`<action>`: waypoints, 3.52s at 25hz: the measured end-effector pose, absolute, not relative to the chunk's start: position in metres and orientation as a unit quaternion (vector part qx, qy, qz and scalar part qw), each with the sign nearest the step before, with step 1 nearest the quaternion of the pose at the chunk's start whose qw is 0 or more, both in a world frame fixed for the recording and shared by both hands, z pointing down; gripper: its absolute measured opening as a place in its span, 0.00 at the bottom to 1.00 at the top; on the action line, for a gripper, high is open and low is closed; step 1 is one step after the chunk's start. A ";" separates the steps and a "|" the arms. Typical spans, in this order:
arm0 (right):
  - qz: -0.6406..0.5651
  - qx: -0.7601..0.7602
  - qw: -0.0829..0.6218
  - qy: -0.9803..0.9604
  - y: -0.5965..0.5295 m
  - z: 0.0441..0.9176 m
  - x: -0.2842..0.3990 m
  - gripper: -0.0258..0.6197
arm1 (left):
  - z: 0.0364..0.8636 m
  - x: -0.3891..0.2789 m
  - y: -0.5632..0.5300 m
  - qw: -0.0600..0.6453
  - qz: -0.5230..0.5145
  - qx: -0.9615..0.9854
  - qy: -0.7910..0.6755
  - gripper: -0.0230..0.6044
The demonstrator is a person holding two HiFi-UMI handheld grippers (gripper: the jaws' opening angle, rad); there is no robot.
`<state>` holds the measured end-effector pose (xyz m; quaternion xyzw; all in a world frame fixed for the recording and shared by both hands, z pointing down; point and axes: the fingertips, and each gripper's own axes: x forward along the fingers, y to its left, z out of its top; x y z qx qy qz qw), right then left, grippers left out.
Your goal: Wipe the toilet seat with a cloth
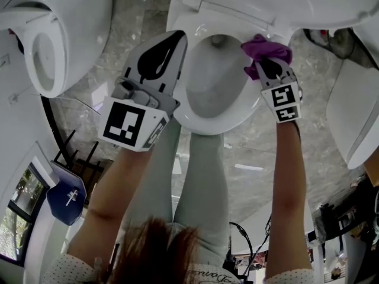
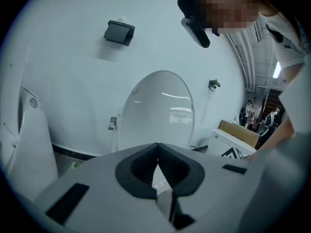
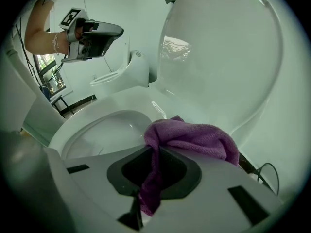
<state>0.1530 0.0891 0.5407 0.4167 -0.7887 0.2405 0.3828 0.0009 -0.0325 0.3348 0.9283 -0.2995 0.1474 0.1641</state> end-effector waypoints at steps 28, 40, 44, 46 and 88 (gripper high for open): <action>0.293 0.394 0.394 -0.776 0.125 0.547 0.150 0.12 | 0.338 -0.018 0.026 0.176 0.140 0.911 -0.346 0.04; 0.324 0.377 0.406 -0.767 0.153 0.550 0.139 0.12 | 0.339 -0.020 0.041 0.187 0.142 0.910 -0.342 0.04; 0.338 0.372 0.405 -0.764 0.162 0.552 0.136 0.12 | 0.339 -0.024 0.045 0.191 0.142 0.907 -0.347 0.04; 0.345 0.370 0.405 -0.762 0.166 0.552 0.134 0.12 | 0.338 -0.026 0.047 0.192 0.142 0.906 -0.350 0.04; 0.448 0.345 0.384 -0.729 0.225 0.552 0.098 0.12 | 0.340 -0.051 0.050 0.200 0.154 0.893 -0.373 0.04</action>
